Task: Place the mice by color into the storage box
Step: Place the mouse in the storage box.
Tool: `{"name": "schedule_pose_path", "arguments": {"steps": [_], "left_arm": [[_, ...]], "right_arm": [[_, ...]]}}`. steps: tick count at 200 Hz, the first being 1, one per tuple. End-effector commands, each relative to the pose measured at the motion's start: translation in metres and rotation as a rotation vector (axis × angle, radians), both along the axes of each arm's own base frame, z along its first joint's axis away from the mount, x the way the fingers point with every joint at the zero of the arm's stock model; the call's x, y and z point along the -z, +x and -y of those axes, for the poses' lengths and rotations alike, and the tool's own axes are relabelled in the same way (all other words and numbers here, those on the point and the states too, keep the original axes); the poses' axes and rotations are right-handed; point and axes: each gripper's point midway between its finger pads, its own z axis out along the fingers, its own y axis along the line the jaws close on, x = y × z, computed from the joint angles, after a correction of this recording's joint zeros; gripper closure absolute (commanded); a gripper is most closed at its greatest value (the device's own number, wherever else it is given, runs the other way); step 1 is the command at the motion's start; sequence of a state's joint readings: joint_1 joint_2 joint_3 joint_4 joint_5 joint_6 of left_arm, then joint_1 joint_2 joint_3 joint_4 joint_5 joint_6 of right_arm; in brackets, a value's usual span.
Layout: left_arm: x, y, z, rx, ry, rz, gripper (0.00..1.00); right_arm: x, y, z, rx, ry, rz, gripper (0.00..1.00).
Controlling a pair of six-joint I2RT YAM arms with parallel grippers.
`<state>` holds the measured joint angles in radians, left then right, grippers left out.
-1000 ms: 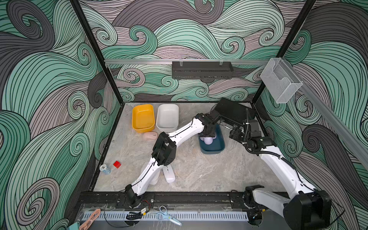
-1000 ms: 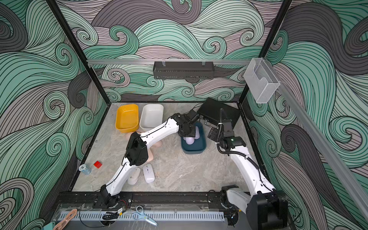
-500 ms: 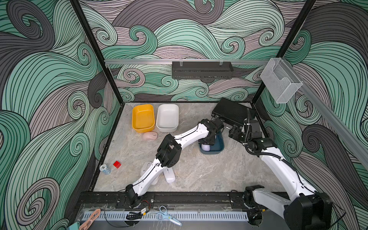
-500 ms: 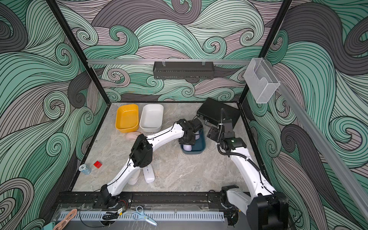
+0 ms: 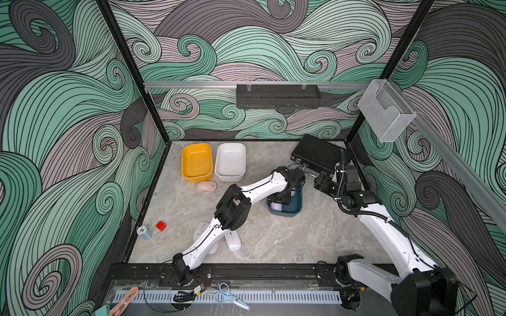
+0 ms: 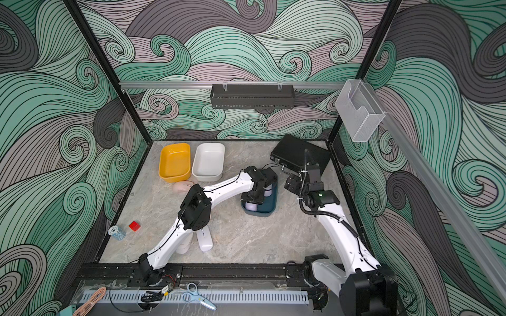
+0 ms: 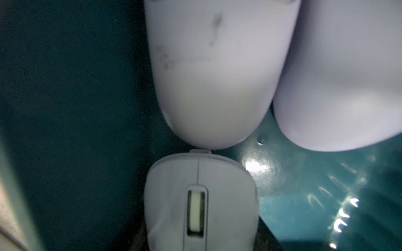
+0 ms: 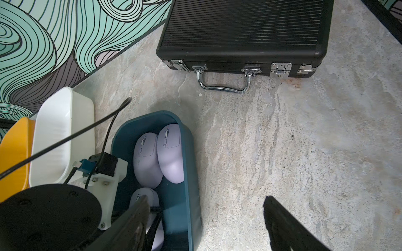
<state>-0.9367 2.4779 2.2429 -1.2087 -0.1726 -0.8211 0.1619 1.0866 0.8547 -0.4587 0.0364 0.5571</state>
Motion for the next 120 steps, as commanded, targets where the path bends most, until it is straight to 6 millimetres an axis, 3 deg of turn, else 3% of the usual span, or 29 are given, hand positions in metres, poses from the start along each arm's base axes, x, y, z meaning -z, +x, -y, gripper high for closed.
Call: {"name": "schedule_pose_path", "arguments": {"steps": [1, 62, 101, 120], "left_arm": [[-0.003, -0.007, -0.002, 0.009, 0.022, -0.01, 0.49], [-0.014, -0.008, 0.002, 0.046, 0.01, -0.004, 0.36], [-0.035, -0.009, 0.007, 0.071, -0.028, 0.013, 0.32], [-0.055, -0.007, 0.01, 0.089, -0.062, 0.041, 0.31]], "right_arm": [[0.0, -0.001, 0.0, 0.003, 0.015, 0.009, 0.18], [-0.003, -0.003, 0.0, -0.004, 0.013, 0.016, 0.18], [-0.005, -0.005, 0.0, -0.011, 0.009, 0.02, 0.18], [-0.006, -0.005, 0.0, -0.017, 0.008, 0.021, 0.18]]}}
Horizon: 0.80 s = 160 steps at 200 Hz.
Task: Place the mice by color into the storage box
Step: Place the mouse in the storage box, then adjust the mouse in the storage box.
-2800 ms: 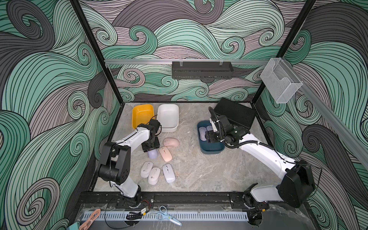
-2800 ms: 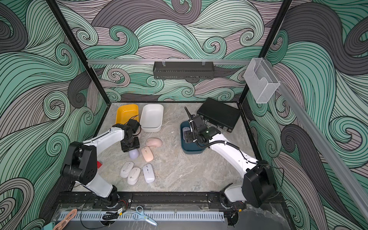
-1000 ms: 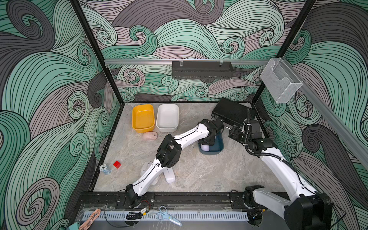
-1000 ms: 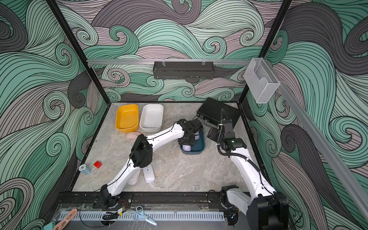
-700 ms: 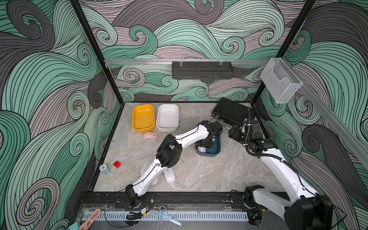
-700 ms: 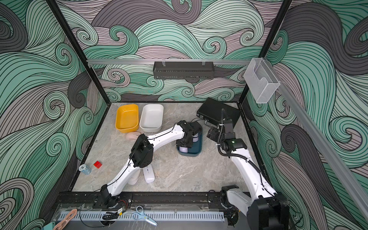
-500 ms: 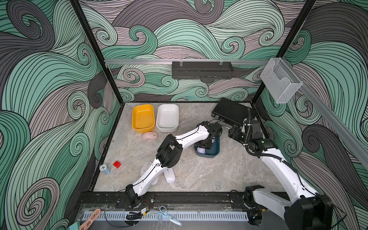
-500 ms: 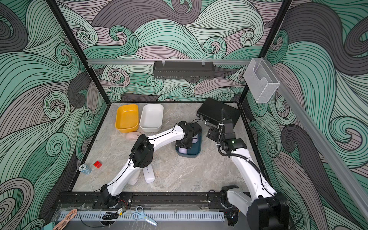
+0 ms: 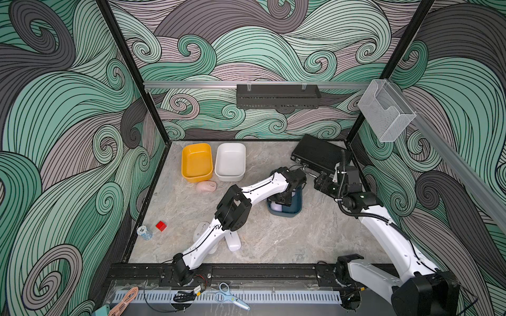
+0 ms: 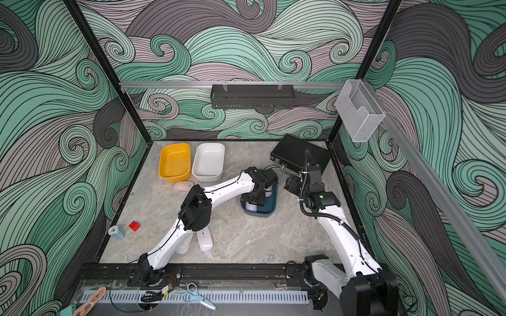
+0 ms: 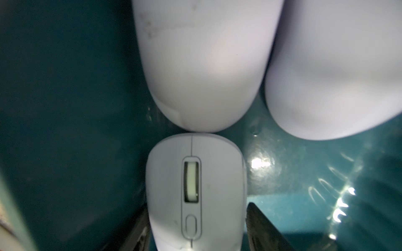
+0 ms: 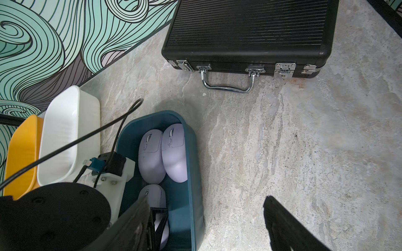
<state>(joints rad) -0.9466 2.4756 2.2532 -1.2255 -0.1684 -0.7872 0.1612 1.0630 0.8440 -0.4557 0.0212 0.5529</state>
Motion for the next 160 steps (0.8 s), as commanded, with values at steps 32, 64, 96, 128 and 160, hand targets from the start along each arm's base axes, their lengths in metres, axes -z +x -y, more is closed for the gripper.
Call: {"name": "schedule_pose_path", "arguments": {"steps": [32, 64, 96, 128, 160], "left_arm": [[-0.112, 0.01, 0.01, 0.098, -0.155, 0.156, 0.31], [-0.18, 0.032, -0.019, 0.07, -0.232, 0.292, 0.29], [-0.221, 0.068, -0.094, -0.026, -0.263, 0.404, 0.29], [-0.225, 0.1, -0.185, -0.164, -0.288, 0.475, 0.27], [-0.218, 0.114, -0.253, -0.269, -0.255, 0.501, 0.27]], "right_arm": [[-0.004, -0.001, -0.005, -0.043, 0.008, 0.0, 0.23], [0.0, -0.001, -0.032, -0.163, 0.005, -0.039, 0.45], [0.021, -0.004, -0.087, -0.381, -0.097, -0.187, 0.62], [0.053, 0.003, -0.124, -0.475, -0.158, -0.304, 0.62], [0.077, 0.025, -0.134, -0.511, -0.331, -0.36, 0.39]]}}
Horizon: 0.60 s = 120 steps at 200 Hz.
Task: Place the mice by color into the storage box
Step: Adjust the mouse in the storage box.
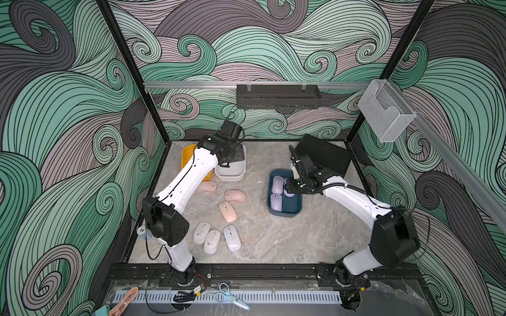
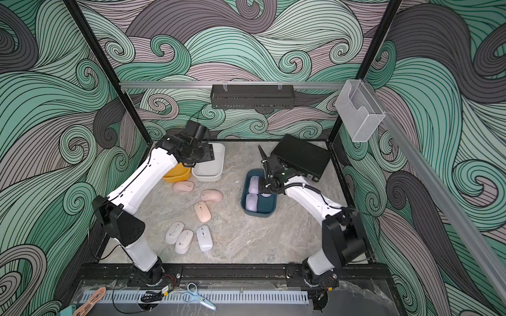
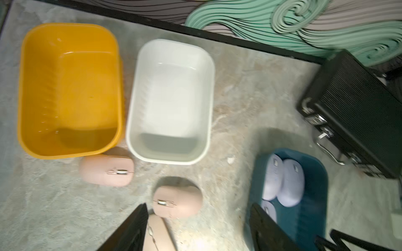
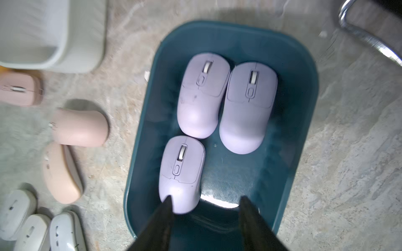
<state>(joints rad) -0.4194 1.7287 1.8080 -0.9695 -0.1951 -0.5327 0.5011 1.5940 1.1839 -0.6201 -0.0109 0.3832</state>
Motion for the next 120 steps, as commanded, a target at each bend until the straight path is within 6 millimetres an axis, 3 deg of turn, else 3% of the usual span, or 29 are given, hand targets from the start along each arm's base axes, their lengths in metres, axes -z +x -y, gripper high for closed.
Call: {"name": "schedule_pose_path", "arguments": {"steps": [1, 46, 63, 120], "left_arm": [[-0.001, 0.01, -0.021, 0.013, -0.009, 0.041, 0.27], [0.031, 0.011, -0.066, -0.095, -0.127, -0.003, 0.27], [0.042, 0.004, -0.069, -0.097, -0.138, -0.06, 0.28], [0.044, 0.004, -0.063, -0.083, -0.182, -0.073, 0.28]], "right_arm": [[0.012, 0.009, 0.003, -0.042, -0.147, -0.015, 0.38], [0.041, 0.024, -0.002, -0.137, -0.341, -0.049, 0.32], [0.044, 0.028, 0.002, -0.151, -0.46, -0.036, 0.27], [0.055, 0.03, -0.005, -0.171, -0.464, -0.054, 0.23]]}}
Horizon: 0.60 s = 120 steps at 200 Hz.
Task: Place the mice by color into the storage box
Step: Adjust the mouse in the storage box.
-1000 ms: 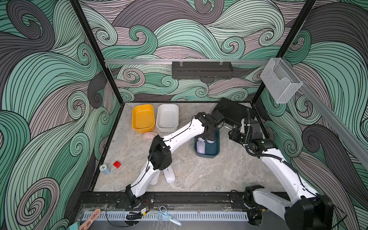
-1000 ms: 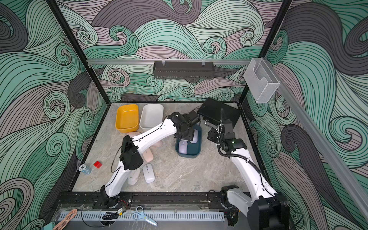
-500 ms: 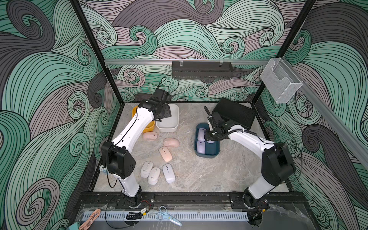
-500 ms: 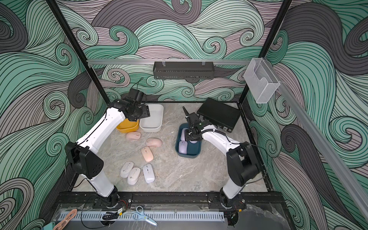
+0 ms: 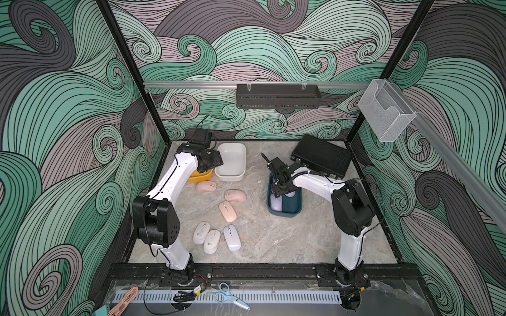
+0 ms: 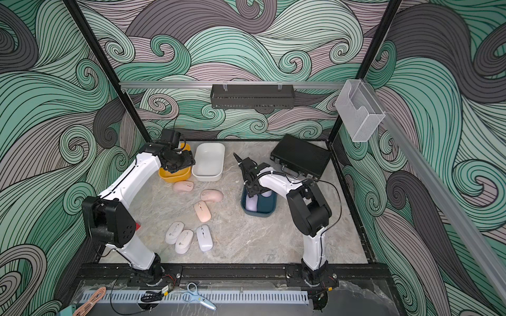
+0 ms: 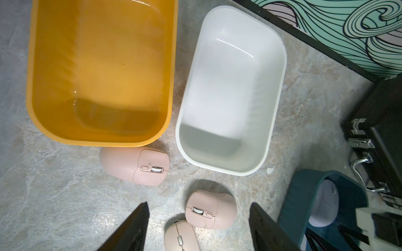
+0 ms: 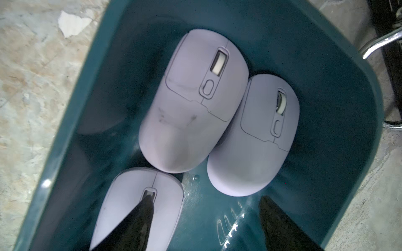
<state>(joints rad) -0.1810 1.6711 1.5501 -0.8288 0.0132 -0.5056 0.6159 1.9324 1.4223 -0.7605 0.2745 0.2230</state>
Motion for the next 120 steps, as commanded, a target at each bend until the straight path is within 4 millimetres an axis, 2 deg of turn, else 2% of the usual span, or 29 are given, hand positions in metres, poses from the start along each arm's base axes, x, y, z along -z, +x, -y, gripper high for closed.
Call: {"name": "schedule_pose_path", "arguments": {"steps": [1, 55, 120], "left_arm": [[-0.014, 0.001, 0.006, 0.013, -0.046, 0.037, 0.28], [-0.014, 0.0, 0.008, 0.017, -0.059, 0.037, 0.28], [-0.015, 0.0, 0.007, 0.018, -0.061, 0.043, 0.28]], "right_arm": [[0.001, 0.006, 0.007, -0.002, -0.053, 0.0, 0.23], [0.002, 0.017, 0.005, -0.002, -0.07, 0.012, 0.22], [0.006, 0.03, 0.013, 0.02, -0.091, 0.011, 0.22]]}}
